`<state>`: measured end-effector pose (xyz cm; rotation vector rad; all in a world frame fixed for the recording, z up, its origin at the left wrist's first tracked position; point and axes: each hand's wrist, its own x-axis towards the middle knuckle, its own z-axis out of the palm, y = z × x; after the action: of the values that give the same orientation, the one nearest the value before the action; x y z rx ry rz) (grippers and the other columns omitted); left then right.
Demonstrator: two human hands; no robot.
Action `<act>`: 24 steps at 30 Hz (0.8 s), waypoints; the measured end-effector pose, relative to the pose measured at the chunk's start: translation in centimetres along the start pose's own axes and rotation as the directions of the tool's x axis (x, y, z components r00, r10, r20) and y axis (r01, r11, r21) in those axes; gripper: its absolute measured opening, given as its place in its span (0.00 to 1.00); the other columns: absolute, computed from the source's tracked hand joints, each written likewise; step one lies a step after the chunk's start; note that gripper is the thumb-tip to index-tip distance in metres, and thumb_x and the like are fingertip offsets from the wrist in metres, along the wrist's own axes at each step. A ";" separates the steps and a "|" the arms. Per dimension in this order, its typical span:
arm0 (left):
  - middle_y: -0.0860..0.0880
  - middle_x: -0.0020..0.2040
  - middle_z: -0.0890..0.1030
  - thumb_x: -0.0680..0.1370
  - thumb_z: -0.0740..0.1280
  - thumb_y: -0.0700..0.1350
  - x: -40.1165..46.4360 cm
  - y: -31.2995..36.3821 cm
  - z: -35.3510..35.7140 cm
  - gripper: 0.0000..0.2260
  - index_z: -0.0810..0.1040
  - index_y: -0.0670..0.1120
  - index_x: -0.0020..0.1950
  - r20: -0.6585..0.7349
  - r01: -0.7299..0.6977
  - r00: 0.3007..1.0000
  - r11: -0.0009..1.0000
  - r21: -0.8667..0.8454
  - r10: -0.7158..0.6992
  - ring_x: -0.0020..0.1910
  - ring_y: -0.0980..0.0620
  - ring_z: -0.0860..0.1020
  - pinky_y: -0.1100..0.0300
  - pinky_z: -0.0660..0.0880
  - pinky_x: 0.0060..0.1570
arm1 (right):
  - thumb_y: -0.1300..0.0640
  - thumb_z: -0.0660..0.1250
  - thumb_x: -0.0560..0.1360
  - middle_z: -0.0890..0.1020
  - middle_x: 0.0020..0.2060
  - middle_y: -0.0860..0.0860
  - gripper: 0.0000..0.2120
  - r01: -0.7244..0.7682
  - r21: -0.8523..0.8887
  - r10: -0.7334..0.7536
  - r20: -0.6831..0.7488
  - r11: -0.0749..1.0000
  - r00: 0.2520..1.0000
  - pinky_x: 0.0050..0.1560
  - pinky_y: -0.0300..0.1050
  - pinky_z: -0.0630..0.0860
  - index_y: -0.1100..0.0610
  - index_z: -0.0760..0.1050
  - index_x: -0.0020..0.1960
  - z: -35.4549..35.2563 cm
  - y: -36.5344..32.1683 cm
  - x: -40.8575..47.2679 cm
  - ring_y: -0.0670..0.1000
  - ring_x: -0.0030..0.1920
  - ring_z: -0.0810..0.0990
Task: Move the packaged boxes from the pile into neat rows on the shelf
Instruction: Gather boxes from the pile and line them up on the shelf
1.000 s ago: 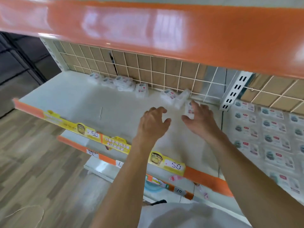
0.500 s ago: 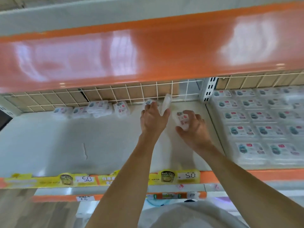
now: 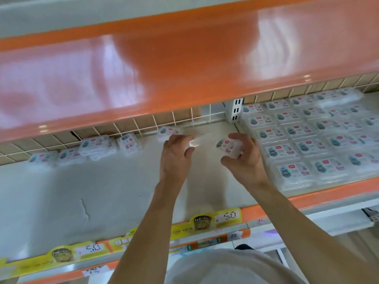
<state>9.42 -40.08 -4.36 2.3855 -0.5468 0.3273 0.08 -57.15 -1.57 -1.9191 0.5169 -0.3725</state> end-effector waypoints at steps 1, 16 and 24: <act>0.47 0.59 0.80 0.75 0.73 0.40 -0.8 -0.3 -0.1 0.16 0.81 0.49 0.63 0.028 -0.009 1.000 1.000 -0.012 0.009 0.59 0.45 0.77 0.55 0.71 0.63 | 0.64 0.74 0.64 0.72 0.59 0.53 0.29 -0.009 0.025 0.009 0.010 1.000 1.000 0.34 0.26 0.72 0.47 0.75 0.62 0.1 0.1 0.0 0.51 0.50 0.78; 0.42 0.65 0.75 0.78 0.65 0.62 -0.9 0.8 -1.5 0.27 0.73 0.45 0.70 0.106 0.378 0.914 0.918 0.123 -0.391 0.62 0.41 0.72 0.52 0.66 0.62 | 0.55 0.71 0.75 0.77 0.57 0.54 0.12 -0.073 0.066 0.076 -0.045 0.995 0.996 0.40 0.33 0.71 0.45 0.79 0.57 1.3 1.5 -1.0 0.43 0.45 0.78; 0.45 0.59 0.80 0.77 0.68 0.61 0.3 2.0 -2.9 0.24 0.74 0.44 0.63 0.269 0.408 0.856 0.896 0.173 -0.442 0.60 0.43 0.77 0.53 0.71 0.57 | 0.56 0.74 0.72 0.80 0.54 0.49 0.24 -0.162 0.078 0.165 -0.039 0.984 0.985 0.40 0.34 0.74 0.52 0.74 0.67 0.1 1.6 -1.3 0.46 0.48 0.80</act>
<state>8.52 -39.63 -0.99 2.5982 -0.1165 -0.2167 -1.29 -56.91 -3.11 -1.7854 0.6773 -0.3250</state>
